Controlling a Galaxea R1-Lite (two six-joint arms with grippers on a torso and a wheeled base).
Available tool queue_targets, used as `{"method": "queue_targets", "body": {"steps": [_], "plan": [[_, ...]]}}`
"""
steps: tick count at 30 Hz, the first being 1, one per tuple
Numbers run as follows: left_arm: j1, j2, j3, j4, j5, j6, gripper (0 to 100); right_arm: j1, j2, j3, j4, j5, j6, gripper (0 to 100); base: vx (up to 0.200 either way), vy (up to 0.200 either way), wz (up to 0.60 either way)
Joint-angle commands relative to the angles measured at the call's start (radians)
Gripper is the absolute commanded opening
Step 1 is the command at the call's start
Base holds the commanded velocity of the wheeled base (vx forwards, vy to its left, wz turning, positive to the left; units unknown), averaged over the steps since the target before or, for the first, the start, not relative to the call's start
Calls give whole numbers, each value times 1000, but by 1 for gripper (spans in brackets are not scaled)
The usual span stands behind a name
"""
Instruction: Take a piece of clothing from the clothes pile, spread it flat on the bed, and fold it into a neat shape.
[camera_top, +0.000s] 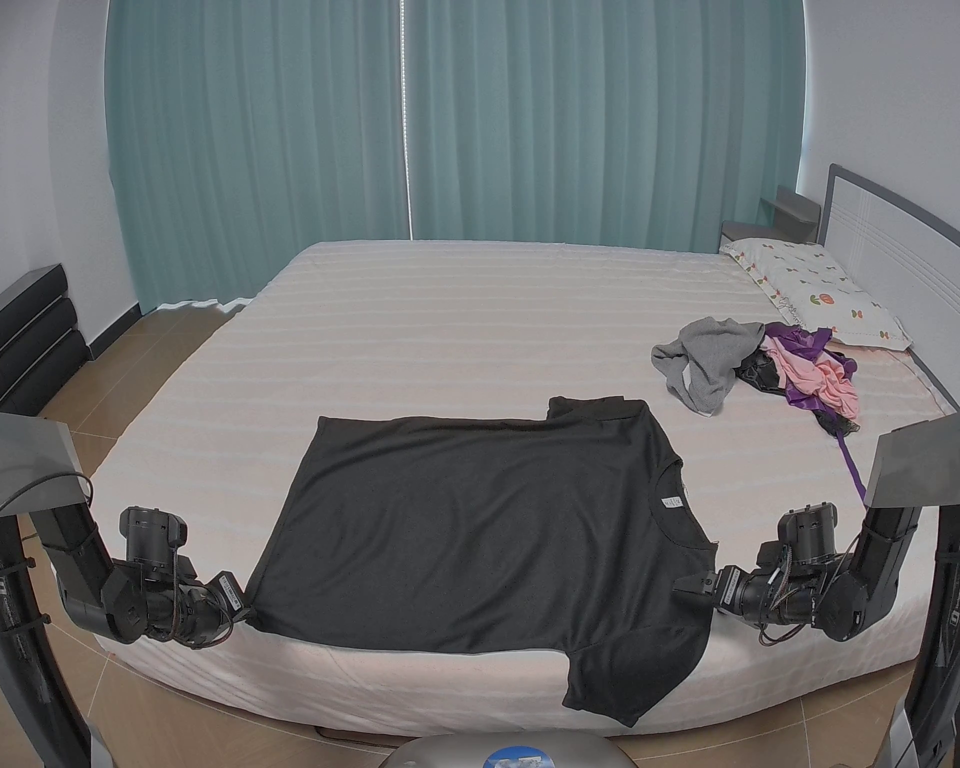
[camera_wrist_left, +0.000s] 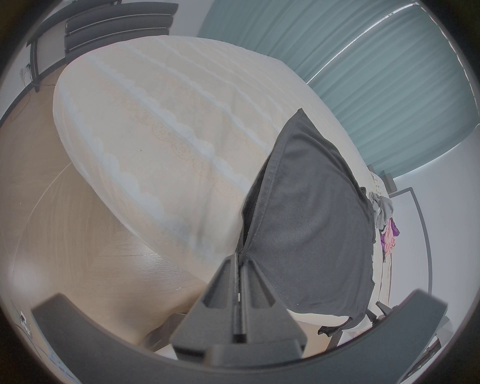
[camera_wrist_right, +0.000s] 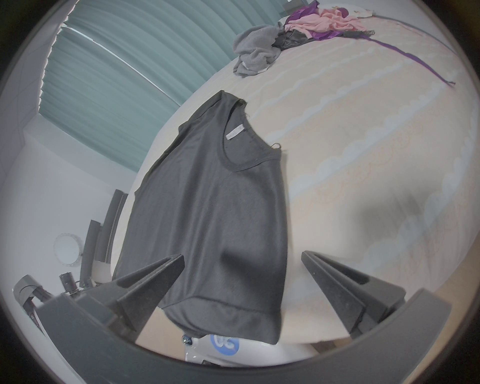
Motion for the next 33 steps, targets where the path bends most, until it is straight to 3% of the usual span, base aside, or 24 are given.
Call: {"method": "queue_targets", "body": {"steps": [1,2,3,33], "plan": [[1,0,4,0,-1,-1,0,2,52,-36,0,-24,-3,100,0,0,0],[1,-2,4,0,-1,-1,0,2,52,-39,0,-22,-3,100,0,0,0],[1,-2,4,0,-1,-1,0,2,52,-39,-2,-22,-3,0,0,0,0],[1,3,5,1,1,-1,0,-20,66,-358,72,-28,7,0,0,0,0]]}}
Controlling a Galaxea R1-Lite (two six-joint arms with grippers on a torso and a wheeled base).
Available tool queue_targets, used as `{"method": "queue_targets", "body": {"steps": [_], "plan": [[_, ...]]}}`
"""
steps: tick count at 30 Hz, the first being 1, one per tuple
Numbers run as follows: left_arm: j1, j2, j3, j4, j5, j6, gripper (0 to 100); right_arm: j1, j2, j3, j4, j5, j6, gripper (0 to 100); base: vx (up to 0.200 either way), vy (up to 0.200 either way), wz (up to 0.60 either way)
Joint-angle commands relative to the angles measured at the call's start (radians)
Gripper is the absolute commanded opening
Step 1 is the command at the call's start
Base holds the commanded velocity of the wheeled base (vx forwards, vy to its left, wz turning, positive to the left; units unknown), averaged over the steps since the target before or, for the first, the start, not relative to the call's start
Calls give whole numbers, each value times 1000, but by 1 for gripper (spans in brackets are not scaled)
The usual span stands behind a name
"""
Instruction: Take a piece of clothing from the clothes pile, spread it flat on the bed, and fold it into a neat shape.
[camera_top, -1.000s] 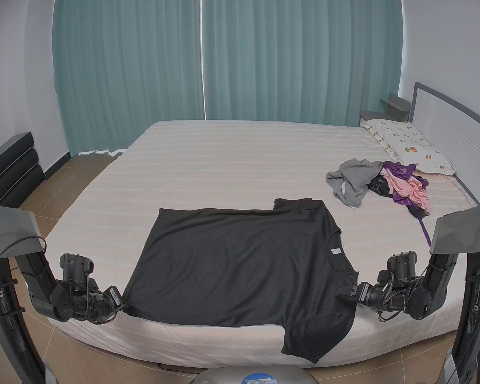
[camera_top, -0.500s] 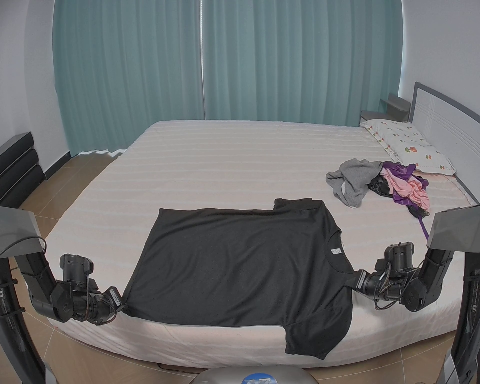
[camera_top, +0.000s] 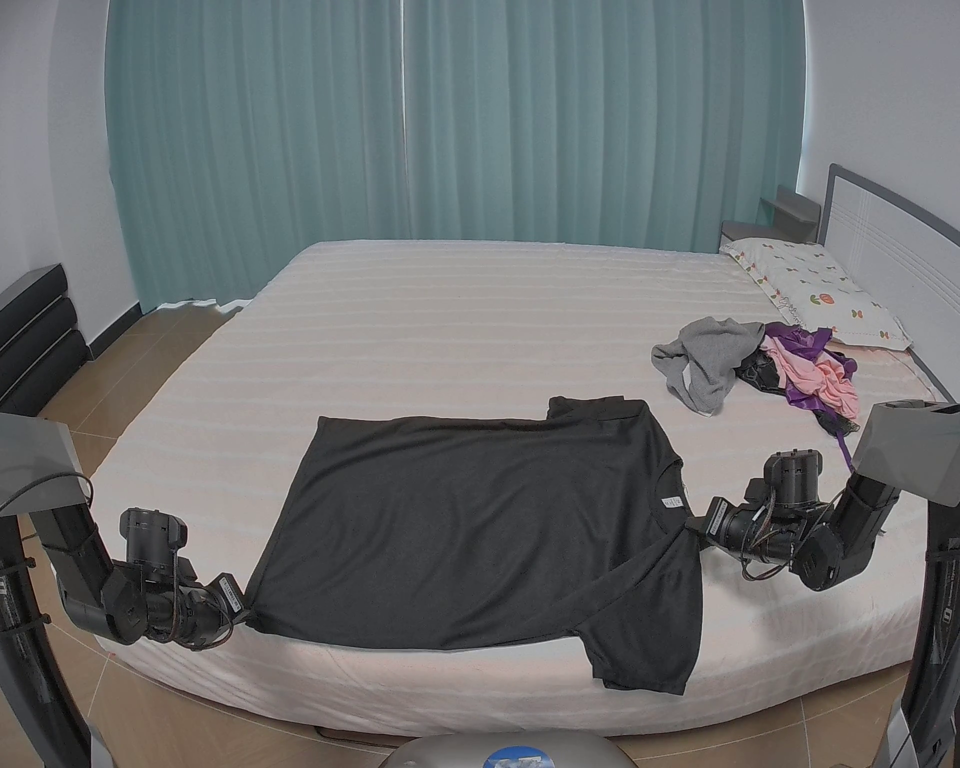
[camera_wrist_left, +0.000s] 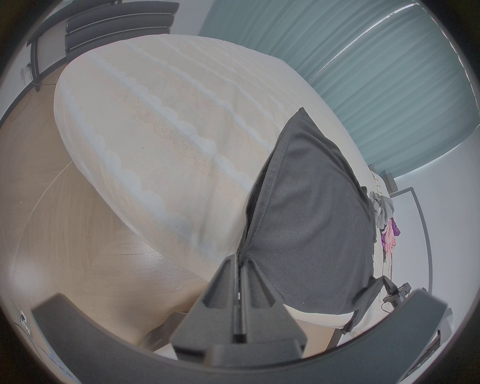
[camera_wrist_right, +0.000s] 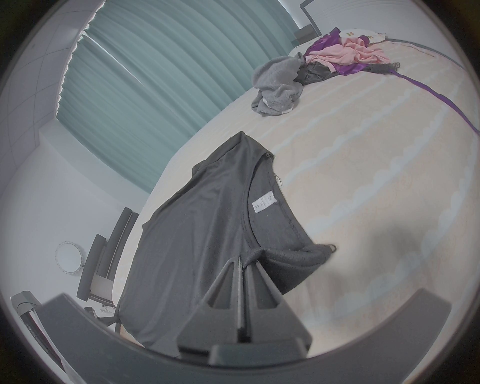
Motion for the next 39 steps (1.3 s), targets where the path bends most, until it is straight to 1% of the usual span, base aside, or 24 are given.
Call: {"method": "queue_targets", "body": {"steps": [1,2,5,6,8,13,16,17,20,21,23,29,30,32,34,37,39], "plan": [[0,2,0,-1,0,-1,0,1,8,-29,3,0,0,0,0,0,0],[0,2,0,-1,0,-1,0,1,20,-49,29,0,0,0,0,0,0],[0,2,0,-1,0,-1,0,-4,26,-74,49,0,1,0,0,0,0],[0,2,0,-1,0,-1,0,-8,29,-87,49,-4,1,100,0,0,0],[0,2,0,-1,0,-1,0,-16,32,-101,51,-8,1,100,0,0,0],[0,2,0,-1,0,-2,0,-19,25,-63,42,-8,-2,100,0,0,0],[0,2,0,-1,0,-1,0,-45,-11,-11,40,12,-8,100,0,0,0],[0,2,0,-1,0,-2,0,-51,-21,6,39,26,-9,100,0,0,0],[0,2,0,1,0,-1,0,-83,-80,103,0,137,-32,100,0,0,0],[0,2,0,1,0,-1,0,-100,-98,149,-24,184,-51,100,0,0,0],[0,2,0,1,0,-1,0,-117,-113,219,-58,238,-97,100,0,0,0],[0,2,0,1,0,-1,0,-110,-90,374,-101,270,-226,100,0,0,0],[0,2,0,1,0,-1,0,-108,-78,413,-125,293,-264,100,0,0,0],[-1,2,0,1,0,-1,0,-111,-60,454,-187,333,-308,100,0,0,0],[-1,2,0,1,0,-1,0,-108,-35,480,-244,353,-321,100,0,0,0],[-1,3,0,1,0,-1,0,-83,6,505,-319,353,-321,100,0,0,0],[-1,3,0,1,0,-1,0,-79,11,506,-325,353,-319,100,0,0,0]]}}
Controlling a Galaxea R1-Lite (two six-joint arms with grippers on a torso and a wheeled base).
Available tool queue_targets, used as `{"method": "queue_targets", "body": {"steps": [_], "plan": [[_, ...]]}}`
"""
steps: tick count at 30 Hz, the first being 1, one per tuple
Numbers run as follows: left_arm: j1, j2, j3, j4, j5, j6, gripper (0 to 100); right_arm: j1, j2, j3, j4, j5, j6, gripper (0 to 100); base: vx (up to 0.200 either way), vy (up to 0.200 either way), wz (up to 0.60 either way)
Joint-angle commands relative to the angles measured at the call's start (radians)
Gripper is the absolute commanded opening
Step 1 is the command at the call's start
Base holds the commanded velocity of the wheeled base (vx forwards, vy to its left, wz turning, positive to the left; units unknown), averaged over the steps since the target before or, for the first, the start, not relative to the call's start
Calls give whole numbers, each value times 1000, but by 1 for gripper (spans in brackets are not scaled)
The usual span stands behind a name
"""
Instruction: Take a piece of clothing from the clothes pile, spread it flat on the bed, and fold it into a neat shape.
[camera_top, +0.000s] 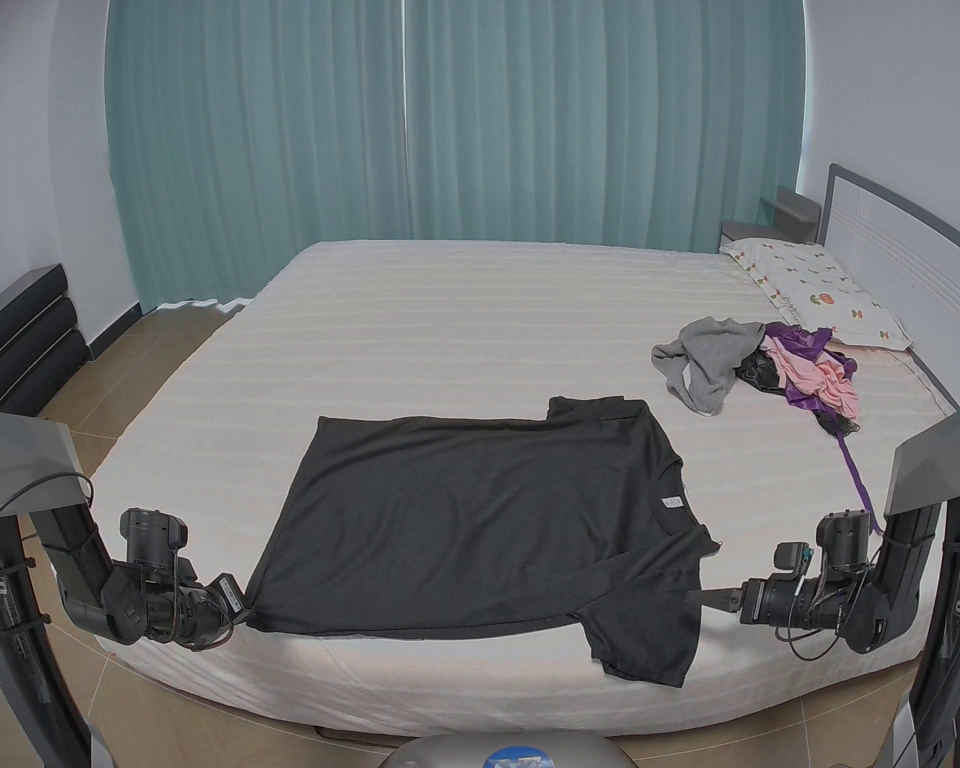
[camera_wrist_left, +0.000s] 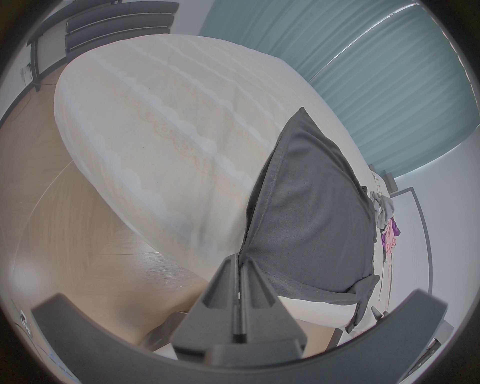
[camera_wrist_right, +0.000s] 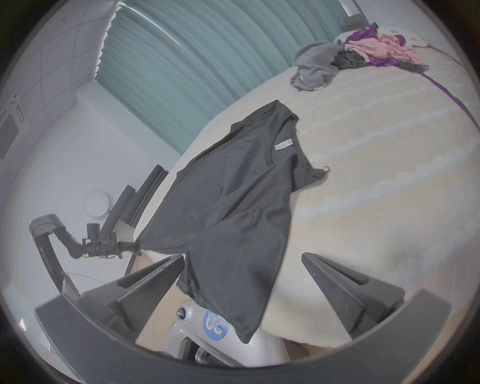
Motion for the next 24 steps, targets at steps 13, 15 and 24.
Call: {"method": "queue_targets", "body": {"steps": [13,15,24], "plan": [[0,5,0,-2,0,1,0,73,178,43,-183,11,15,100,0,0,0],[0,5,0,-4,0,1,0,88,181,43,-194,9,18,100,0,0,0],[0,5,0,-4,0,1,0,91,222,40,-264,-3,55,0,0,0,0]]}}
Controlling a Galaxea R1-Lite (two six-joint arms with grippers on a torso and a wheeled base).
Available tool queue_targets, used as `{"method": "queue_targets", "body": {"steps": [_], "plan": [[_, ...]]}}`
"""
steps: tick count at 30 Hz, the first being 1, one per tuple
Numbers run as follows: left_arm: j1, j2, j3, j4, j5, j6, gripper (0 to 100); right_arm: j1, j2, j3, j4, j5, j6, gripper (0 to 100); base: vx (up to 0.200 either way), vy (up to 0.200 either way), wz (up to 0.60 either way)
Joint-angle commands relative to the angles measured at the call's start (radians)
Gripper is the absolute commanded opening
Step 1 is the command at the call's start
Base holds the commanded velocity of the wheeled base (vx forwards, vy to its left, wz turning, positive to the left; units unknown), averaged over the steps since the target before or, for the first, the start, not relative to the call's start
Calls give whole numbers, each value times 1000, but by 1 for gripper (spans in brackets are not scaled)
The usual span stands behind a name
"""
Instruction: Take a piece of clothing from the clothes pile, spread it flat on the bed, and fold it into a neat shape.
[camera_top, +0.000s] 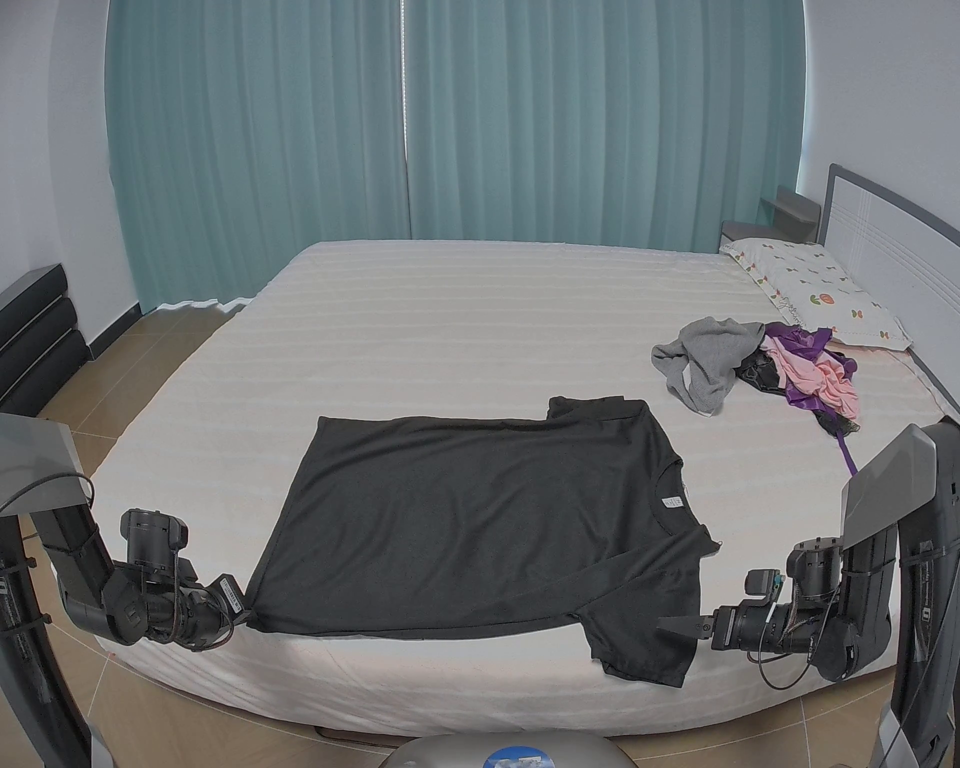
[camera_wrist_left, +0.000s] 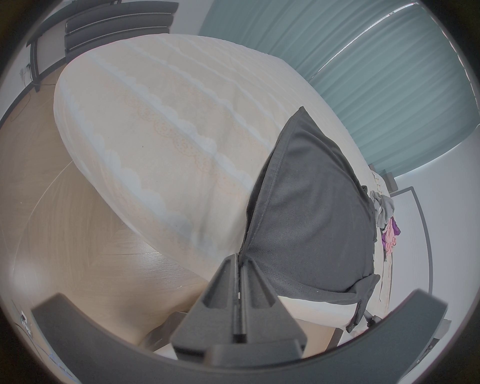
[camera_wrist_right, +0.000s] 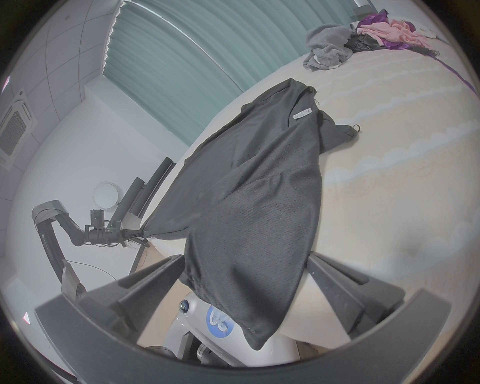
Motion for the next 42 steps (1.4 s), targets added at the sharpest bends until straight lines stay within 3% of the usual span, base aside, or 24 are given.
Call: {"method": "queue_targets", "body": {"steps": [1,14,24,25,30,33,36,38,42], "plan": [[1,2,-1,0,0,0,0,1,30,6,-14,-7,3,0,0,0,0],[1,0,14,-3,1,7,0,-64,-72,135,-14,-22,-2,0,0,0,0],[1,-40,31,-2,4,10,0,-108,-115,193,-14,-5,-7,0,0,0,0],[4,-51,33,1,6,12,0,-117,-120,221,-9,36,-16,0,0,0,0],[4,-51,45,3,7,30,0,-149,-125,221,6,41,-37,0,0,0,0],[4,-60,57,4,7,55,0,-154,-141,221,56,41,-65,0,0,0,0],[4,-72,66,8,9,73,0,-154,-180,221,167,50,-134,0,0,0,0],[4,-78,86,8,12,104,0,-154,-214,221,273,55,-231,0,0,0,0],[7,-80,115,9,17,176,0,-156,-235,221,354,56,-301,0,0,0,0]]}}
